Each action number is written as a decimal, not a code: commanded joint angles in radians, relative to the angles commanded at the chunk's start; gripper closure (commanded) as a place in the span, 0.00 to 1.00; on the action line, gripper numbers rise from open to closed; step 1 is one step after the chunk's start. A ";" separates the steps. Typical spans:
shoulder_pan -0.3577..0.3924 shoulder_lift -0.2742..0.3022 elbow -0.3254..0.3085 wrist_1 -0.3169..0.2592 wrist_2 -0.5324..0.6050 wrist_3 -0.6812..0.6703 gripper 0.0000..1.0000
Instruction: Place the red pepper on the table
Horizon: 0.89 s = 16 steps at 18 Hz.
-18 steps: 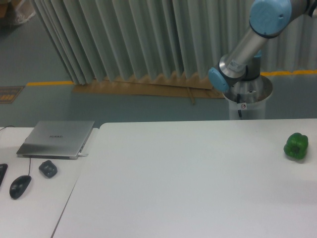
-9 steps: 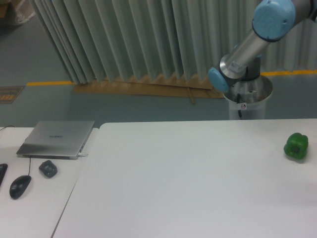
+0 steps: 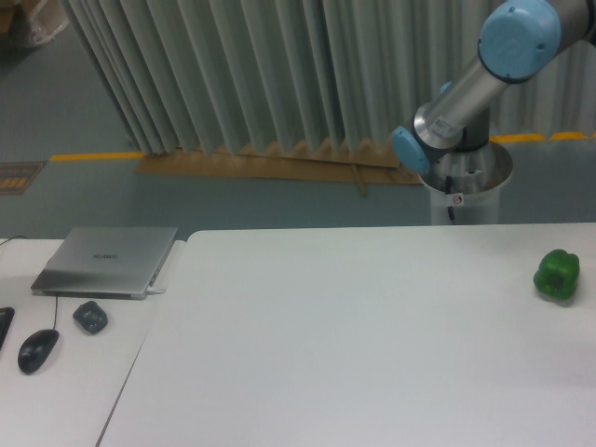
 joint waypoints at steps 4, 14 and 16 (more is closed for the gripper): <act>-0.009 0.023 -0.003 -0.003 0.012 0.002 0.55; -0.015 0.164 -0.031 -0.228 -0.009 -0.005 0.55; -0.044 0.213 -0.032 -0.319 -0.009 -0.066 0.55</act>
